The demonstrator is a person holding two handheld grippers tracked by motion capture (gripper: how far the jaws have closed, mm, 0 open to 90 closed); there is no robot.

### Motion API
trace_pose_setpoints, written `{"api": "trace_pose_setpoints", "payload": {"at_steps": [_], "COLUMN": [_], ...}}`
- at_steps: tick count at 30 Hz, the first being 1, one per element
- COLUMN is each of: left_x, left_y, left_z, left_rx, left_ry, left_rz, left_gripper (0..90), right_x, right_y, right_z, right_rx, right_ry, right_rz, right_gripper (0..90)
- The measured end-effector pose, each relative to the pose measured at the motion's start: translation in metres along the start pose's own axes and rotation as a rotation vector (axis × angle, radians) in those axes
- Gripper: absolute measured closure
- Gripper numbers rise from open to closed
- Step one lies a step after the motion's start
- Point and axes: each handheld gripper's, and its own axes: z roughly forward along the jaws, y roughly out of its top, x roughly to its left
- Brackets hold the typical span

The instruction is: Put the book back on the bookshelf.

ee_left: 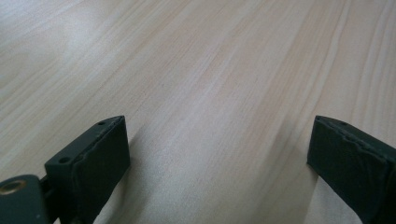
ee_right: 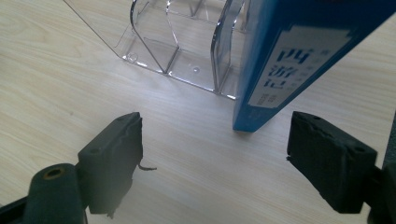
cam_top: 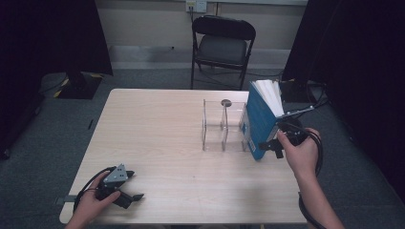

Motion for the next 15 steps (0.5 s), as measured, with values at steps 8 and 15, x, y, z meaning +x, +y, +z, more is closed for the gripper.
{"api": "trace_pose_setpoints", "payload": {"at_steps": [8,15], "left_x": [0.000,0.000], "left_y": [0.000,0.000], "left_z": [0.000,0.000], "left_rx": [-0.003,-0.002], "left_ry": [0.000,-0.001], "left_rz": [-0.001,0.001], "left_gripper": [5.2,5.1], "right_x": [-0.001,0.006], "right_y": [-0.011,-0.018], "right_z": [0.004,0.015], "right_rx": [-0.005,0.001], "right_ry": [-0.001,0.016], "right_rz": [-0.003,-0.017], "right_gripper": [18.1,18.0]}}
